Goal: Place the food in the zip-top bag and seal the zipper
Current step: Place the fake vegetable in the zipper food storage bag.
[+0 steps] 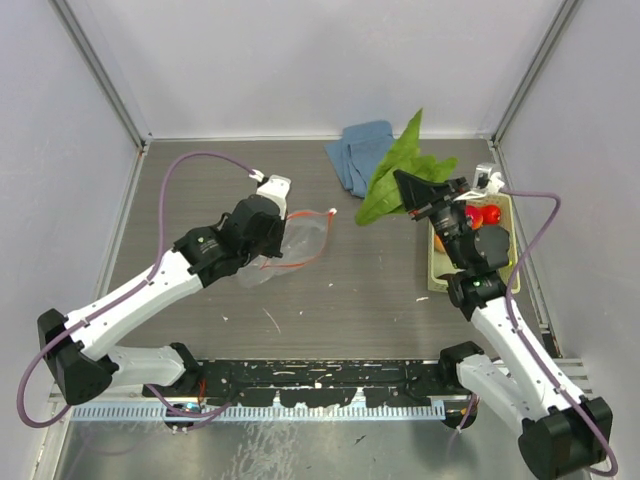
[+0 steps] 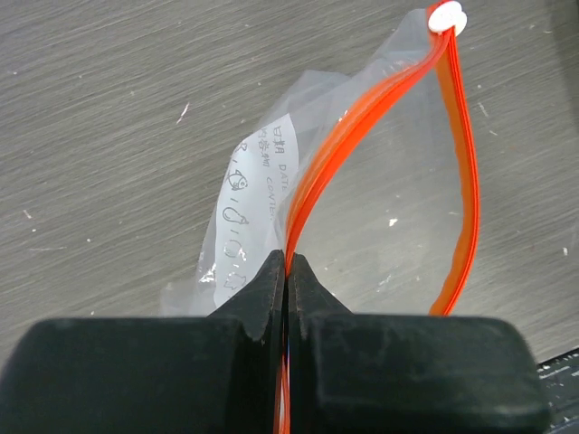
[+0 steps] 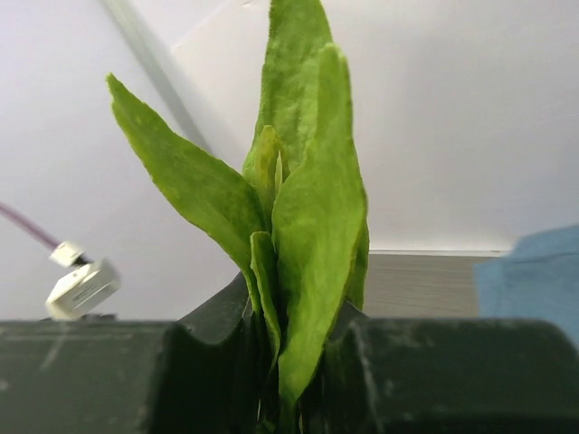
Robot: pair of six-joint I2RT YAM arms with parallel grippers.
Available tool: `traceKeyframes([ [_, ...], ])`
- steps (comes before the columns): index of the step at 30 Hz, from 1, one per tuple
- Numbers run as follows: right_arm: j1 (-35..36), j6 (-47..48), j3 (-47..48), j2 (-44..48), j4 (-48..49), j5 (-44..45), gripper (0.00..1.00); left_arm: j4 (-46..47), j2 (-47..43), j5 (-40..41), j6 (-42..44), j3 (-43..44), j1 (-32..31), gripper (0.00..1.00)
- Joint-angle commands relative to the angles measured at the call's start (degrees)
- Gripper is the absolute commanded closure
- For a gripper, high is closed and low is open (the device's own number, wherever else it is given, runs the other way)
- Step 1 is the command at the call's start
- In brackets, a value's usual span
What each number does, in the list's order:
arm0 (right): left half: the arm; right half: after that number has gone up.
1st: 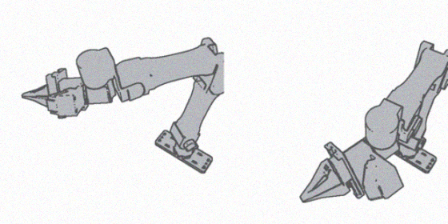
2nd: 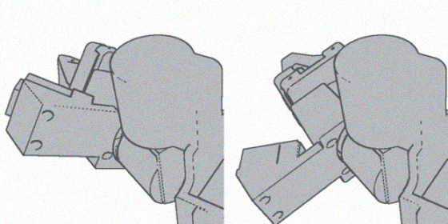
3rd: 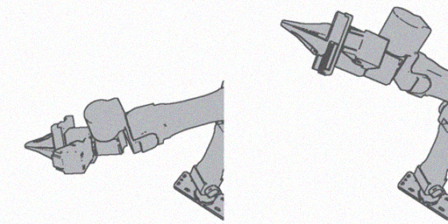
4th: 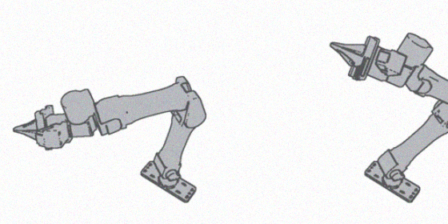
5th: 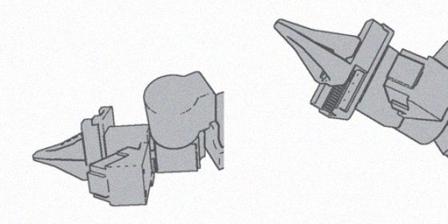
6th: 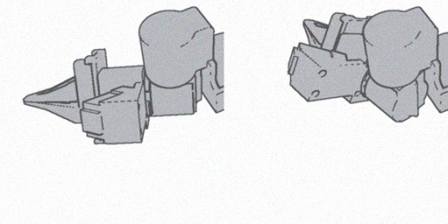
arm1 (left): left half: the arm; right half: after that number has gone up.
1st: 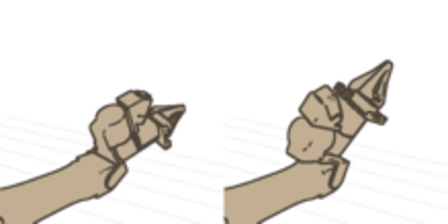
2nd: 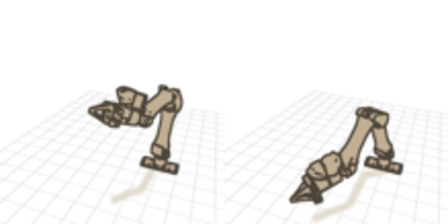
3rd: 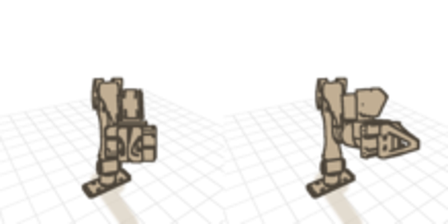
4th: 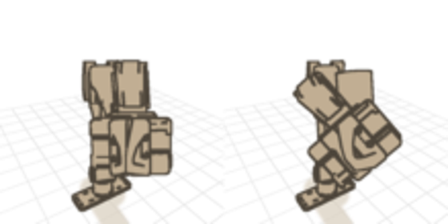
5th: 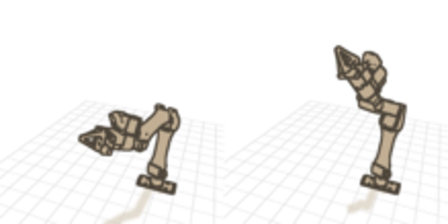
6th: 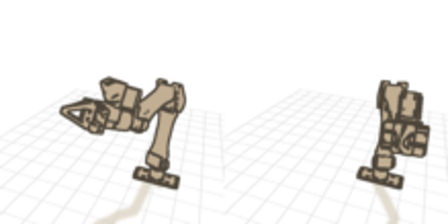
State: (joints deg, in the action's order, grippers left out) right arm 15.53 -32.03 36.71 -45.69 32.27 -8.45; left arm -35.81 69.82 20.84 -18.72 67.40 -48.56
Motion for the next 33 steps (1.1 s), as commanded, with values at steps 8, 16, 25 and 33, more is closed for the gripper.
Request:
traceKeyframes([
  [8,10.4,-3.4,0.4,-8.0,24.7,-6.7,0.99,-0.8,-1.5,-4.4,-1.1,5.5,0.3,1.0],
  [16,13.1,-4.4,3.5,-10.7,26.6,-7.5,0.99,-1.1,0.1,-4.9,-1.2,5.5,0.3,1.0],
  [25,15.8,-3.8,3.8,-14.3,27.9,-6.6,0.99,-0.2,0.1,-5.3,-1.6,5.4,0.3,1.0],
  [33,19.3,-1.3,-2.2,-20.8,36.2,-2.7,0.99,2.2,-0.6,-8.8,-3.3,4.6,0.4,1.0],
])
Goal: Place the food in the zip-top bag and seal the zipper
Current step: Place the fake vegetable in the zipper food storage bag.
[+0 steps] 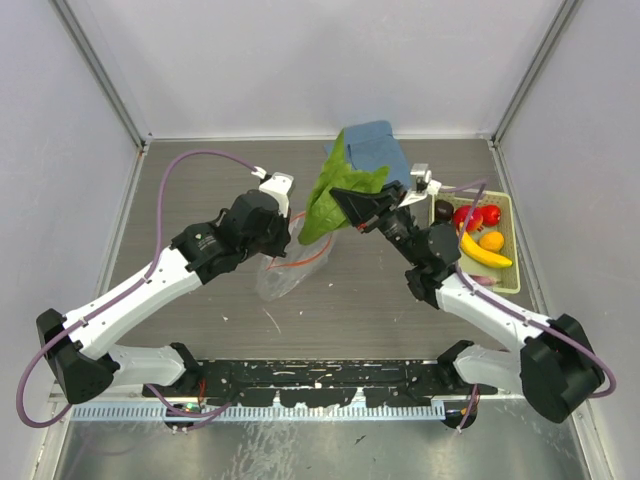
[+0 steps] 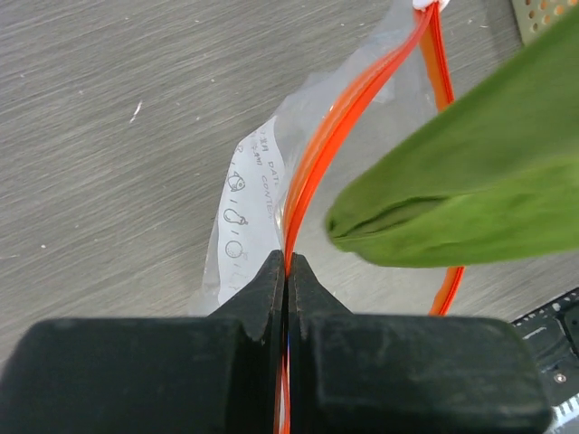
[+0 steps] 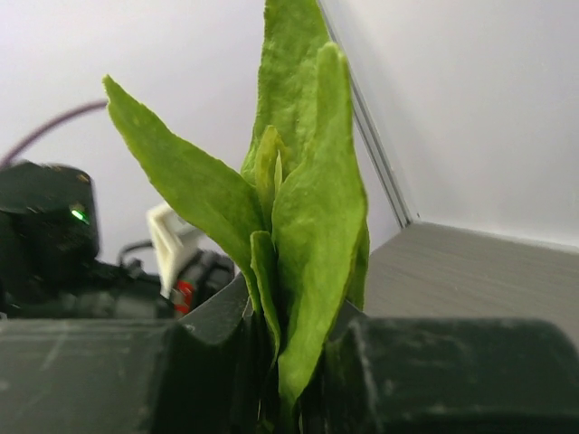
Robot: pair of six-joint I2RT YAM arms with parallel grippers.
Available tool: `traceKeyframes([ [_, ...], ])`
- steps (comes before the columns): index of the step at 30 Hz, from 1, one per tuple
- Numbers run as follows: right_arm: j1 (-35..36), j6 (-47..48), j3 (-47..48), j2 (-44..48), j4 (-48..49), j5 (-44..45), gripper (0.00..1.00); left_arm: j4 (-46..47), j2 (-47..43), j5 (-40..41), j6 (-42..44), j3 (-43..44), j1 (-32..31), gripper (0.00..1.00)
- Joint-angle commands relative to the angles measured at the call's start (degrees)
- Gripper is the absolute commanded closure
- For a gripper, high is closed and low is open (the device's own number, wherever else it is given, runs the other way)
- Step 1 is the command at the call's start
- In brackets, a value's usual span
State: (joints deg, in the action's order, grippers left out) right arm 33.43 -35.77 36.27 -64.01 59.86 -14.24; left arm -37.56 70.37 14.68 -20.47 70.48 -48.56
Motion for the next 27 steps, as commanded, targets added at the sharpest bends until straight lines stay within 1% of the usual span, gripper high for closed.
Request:
traceKeyframes([
  [1,1.9,2.9,-2.4,-3.6,9.7,3.4,0.99,4.2,-1.3,-3.1,-1.8,1.4,0.4,1.0],
  [5,3.6,5.4,-4.9,-7.7,14.3,5.0,0.99,4.9,-1.5,-4.3,-2.3,1.2,0.4,1.0],
  [10,4.8,6.2,-7.7,-12.7,19.8,6.8,0.99,6.7,-2.0,-5.9,-3.2,0.2,0.5,1.0],
  [16,6.0,8.0,-9.2,-16.7,21.0,8.3,0.99,8.6,-2.7,-6.7,-4.5,-1.1,1.7,1.0],
  [19,6.6,6.6,-10.0,-19.3,25.1,8.7,0.99,10.8,-2.7,-8.1,-5.6,-2.5,2.1,1.0],
  [23,6.9,2.5,-12.9,-20.7,32.7,15.4,0.99,12.9,-2.1,-9.4,-7.4,-4.0,2.1,1.0],
  [27,8.1,-0.6,-14.8,-20.3,36.1,24.0,0.99,15.3,-1.4,-10.7,-9.3,-5.8,2.1,1.0],
])
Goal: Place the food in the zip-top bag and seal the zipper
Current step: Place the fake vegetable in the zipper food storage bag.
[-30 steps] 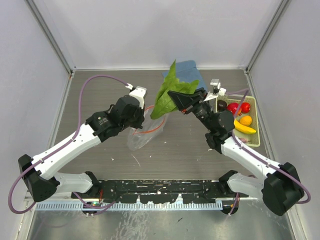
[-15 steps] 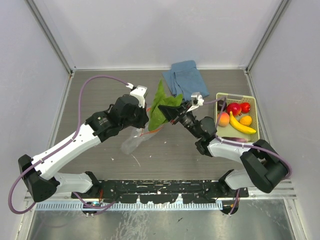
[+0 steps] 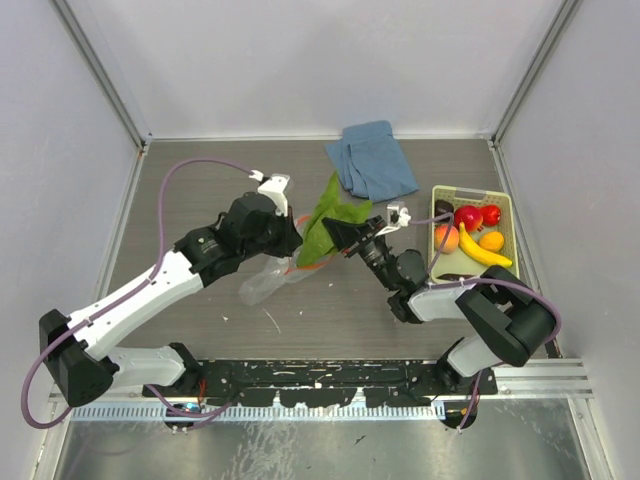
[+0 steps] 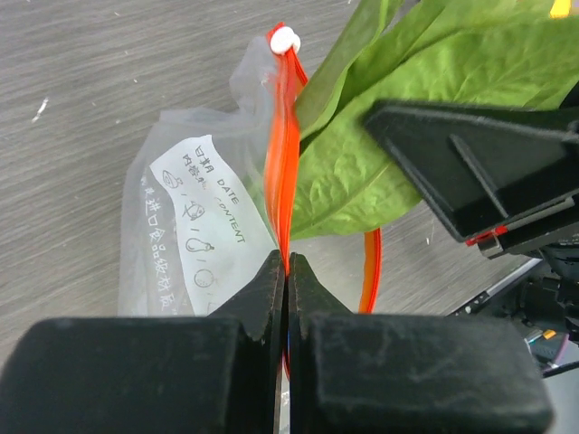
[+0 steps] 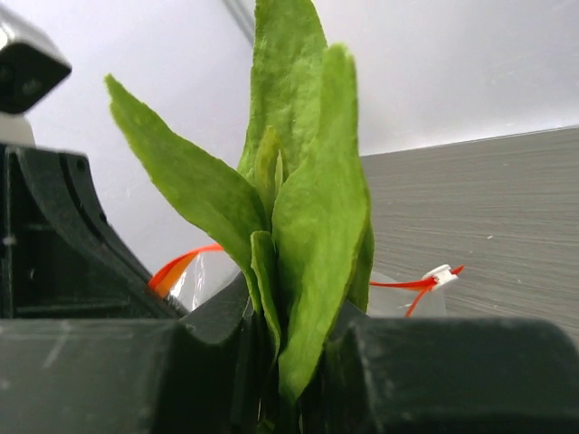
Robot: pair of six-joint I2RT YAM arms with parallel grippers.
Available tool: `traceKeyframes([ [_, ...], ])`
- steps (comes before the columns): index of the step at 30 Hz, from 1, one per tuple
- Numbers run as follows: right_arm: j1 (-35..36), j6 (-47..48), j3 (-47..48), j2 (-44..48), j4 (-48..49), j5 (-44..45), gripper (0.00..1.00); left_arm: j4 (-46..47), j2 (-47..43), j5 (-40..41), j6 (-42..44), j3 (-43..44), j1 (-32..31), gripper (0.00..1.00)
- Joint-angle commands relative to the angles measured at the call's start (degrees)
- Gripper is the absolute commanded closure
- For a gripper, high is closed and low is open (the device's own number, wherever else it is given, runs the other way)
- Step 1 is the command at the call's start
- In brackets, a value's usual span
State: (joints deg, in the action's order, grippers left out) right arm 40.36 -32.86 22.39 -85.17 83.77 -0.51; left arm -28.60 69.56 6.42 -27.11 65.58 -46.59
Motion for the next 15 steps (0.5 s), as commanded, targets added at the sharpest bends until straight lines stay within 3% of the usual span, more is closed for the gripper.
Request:
traceKeyframes([
  [1,1.7,-3.7,-1.4,1.1,12.8,12.0,0.99,6.5,-0.4,-2.7,-2.9,-1.0,0.1,1.0],
  [8,3.9,-6.0,-1.2,3.4,12.2,22.5,0.99,7.2,-0.1,-4.3,-4.0,-0.8,0.1,1.0],
  [15,5.8,-7.4,0.7,-1.2,13.4,23.9,0.99,8.8,-0.1,-7.8,-5.2,-0.3,0.2,1.0],
])
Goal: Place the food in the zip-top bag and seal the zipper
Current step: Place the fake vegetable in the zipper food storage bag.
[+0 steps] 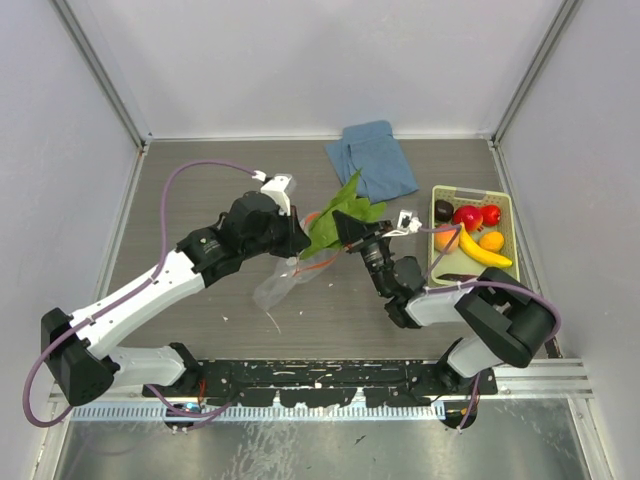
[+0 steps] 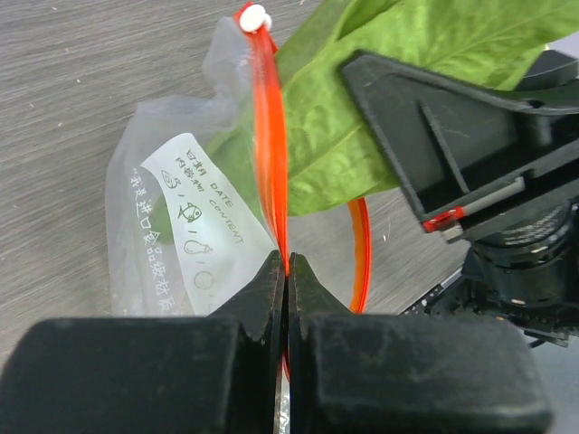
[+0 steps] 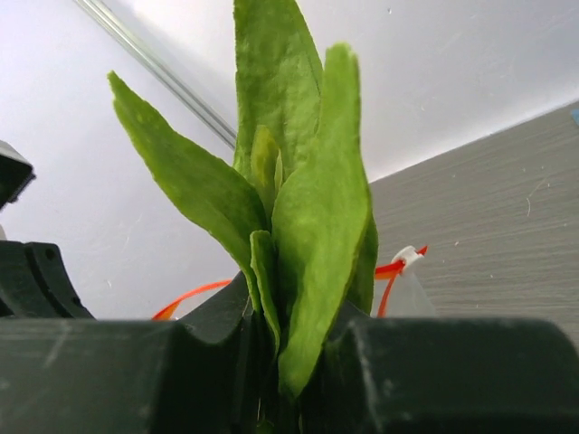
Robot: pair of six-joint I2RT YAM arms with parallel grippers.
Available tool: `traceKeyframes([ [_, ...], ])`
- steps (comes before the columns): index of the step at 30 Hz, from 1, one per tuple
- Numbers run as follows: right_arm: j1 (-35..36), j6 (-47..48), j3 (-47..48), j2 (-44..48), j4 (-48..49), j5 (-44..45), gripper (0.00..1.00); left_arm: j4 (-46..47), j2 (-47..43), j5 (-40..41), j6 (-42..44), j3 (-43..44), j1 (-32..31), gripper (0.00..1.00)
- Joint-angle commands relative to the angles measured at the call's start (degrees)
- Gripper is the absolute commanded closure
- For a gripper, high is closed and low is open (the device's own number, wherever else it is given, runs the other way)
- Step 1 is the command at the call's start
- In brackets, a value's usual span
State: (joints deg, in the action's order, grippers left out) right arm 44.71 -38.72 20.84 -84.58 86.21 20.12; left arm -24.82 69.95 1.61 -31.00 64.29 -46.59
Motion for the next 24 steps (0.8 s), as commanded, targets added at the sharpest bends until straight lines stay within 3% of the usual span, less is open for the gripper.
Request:
traceKeyframes([
  [1,1.8,-1.5,2.3,-2.7,11.1,3.4,0.99,5.4,-0.6,-3.4,-1.4,1.0,0.1,1.0],
  [18,5.8,1.4,1.9,-5.5,10.8,3.7,0.99,11.0,-1.6,-3.4,-4.0,-1.9,0.2,1.0],
  [20,5.8,3.0,2.5,-3.8,8.4,2.8,0.91,9.8,-1.8,-3.2,-3.5,-2.1,0.2,1.0],
  [24,5.8,3.8,2.2,0.5,1.8,0.7,0.65,6.5,-3.0,-0.7,-1.3,-1.8,0.3,1.0],
])
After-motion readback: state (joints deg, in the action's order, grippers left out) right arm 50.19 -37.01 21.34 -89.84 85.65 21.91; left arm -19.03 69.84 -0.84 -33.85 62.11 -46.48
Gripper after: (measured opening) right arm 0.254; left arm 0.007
